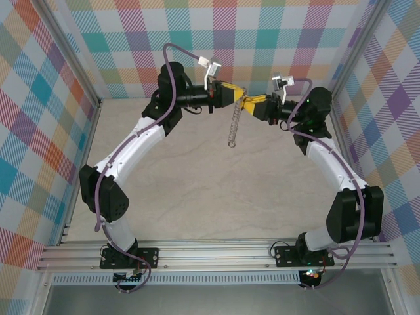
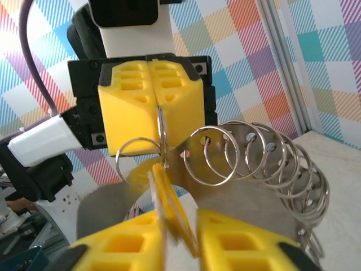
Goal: Put the keys on the keyring
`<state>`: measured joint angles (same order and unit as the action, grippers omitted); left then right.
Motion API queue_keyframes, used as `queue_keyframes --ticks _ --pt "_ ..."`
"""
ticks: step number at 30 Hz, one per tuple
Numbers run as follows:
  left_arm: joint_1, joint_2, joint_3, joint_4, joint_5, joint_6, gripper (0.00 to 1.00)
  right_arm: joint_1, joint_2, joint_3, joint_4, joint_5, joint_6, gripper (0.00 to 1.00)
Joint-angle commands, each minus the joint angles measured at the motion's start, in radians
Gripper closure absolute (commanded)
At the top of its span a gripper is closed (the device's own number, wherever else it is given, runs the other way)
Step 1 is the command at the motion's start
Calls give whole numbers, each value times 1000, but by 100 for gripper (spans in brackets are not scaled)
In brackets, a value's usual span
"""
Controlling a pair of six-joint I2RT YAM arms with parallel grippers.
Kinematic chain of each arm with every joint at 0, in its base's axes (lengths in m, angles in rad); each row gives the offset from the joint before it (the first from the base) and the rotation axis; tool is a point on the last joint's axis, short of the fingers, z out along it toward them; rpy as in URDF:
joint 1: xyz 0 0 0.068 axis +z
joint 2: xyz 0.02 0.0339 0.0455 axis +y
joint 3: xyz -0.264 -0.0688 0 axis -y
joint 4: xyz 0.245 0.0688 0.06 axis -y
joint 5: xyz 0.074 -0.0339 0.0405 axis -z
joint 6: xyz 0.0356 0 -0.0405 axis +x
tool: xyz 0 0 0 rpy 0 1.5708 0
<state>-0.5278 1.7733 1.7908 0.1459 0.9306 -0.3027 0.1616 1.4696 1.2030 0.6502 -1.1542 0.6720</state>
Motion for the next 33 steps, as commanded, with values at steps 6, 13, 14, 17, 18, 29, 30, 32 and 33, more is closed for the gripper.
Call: queue_keyframes --ticks 6,13,14,17,18,29,30,32,33 --pt "3 -17 -69 204 -60 -125 100 9 6 32 -2 4 -15 100" --pt "6 -30 -87 224 -94 -132 100 15 6 20 -57 2 -43 100" --pt "8 -30 -88 225 -95 -133 100 15 4 15 -59 5 -46 100" --pt "11 -33 -90 228 -101 -133 100 15 0 0 -67 9 -54 100" --pt "11 -32 -89 228 -100 -133 100 15 0 -3 -66 10 -54 100" --pt "16 -34 -94 244 -109 -141 100 24 13 -19 -68 10 -54 100" --pt "15 -34 -94 246 -109 -145 100 27 15 -17 -67 10 -52 100" --pt "15 -34 -98 255 -111 -151 100 35 21 -12 -67 11 -52 100" --pt "15 -33 -100 259 -112 -155 100 41 24 -7 -67 11 -52 100"
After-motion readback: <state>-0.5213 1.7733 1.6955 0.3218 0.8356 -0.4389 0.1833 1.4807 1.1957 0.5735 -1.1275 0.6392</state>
